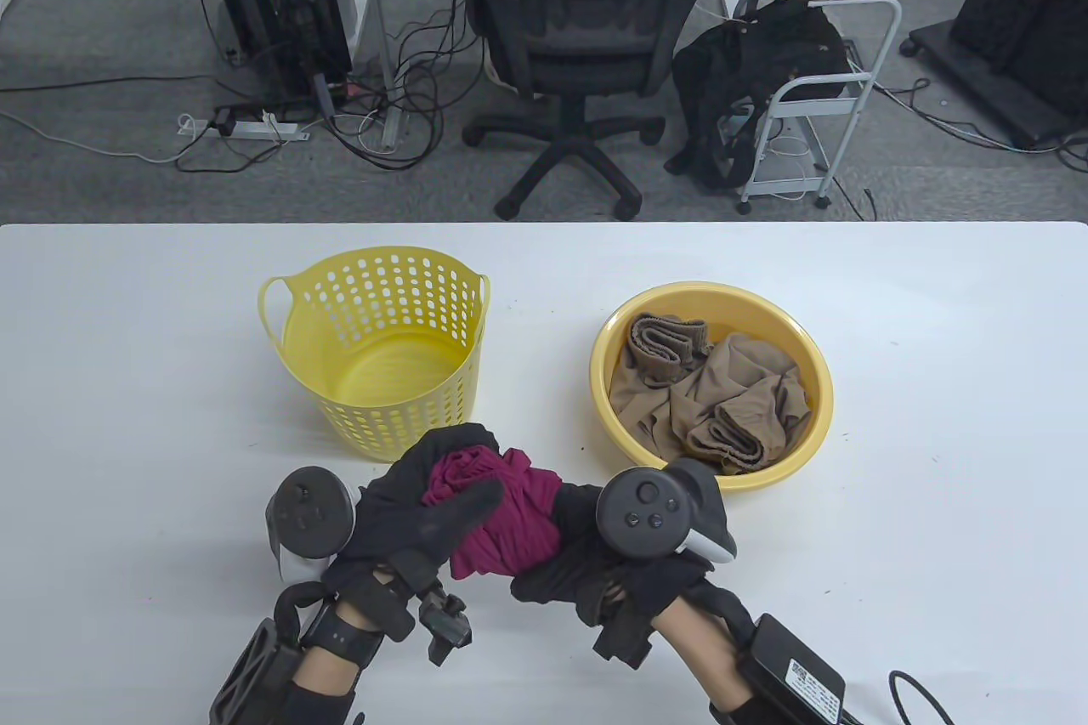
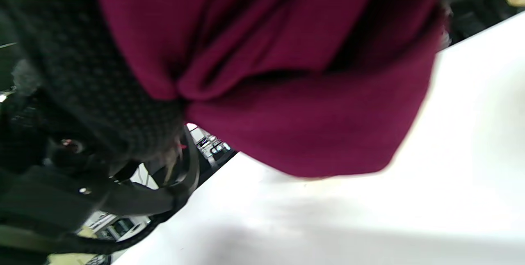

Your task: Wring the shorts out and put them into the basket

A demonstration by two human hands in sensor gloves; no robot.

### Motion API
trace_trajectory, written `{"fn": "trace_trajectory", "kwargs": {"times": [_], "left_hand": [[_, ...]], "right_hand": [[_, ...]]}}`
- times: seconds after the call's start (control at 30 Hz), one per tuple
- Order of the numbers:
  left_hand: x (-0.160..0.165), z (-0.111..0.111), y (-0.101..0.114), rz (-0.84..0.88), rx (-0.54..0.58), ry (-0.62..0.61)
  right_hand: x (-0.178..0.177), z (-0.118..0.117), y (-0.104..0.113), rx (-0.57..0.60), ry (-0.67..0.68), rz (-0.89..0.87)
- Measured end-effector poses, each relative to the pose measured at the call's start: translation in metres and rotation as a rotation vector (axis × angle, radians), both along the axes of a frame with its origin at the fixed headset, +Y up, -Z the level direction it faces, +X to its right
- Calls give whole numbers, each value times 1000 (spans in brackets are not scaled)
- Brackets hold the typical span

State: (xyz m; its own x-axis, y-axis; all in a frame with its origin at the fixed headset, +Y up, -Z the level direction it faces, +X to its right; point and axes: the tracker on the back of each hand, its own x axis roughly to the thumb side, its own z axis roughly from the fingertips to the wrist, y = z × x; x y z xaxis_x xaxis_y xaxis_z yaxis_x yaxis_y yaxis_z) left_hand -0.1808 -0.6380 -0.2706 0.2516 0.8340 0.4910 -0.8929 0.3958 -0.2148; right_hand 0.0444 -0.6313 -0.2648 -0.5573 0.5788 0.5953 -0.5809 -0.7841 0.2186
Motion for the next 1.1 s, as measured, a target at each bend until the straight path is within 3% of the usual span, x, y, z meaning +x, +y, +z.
{"fn": "trace_trajectory", "kwargs": {"times": [0.17,0.53,1.1], "left_hand": [[2,0,-3,-48,-28,53],[4,-1,-7,-139,-111,163],[4,-6,-18,-164,-328,213]], "right_hand": [[-2,5,2,119,-68,67],[-11,19,4,503,-140,197],[-26,35,6,840,-145,410]]}}
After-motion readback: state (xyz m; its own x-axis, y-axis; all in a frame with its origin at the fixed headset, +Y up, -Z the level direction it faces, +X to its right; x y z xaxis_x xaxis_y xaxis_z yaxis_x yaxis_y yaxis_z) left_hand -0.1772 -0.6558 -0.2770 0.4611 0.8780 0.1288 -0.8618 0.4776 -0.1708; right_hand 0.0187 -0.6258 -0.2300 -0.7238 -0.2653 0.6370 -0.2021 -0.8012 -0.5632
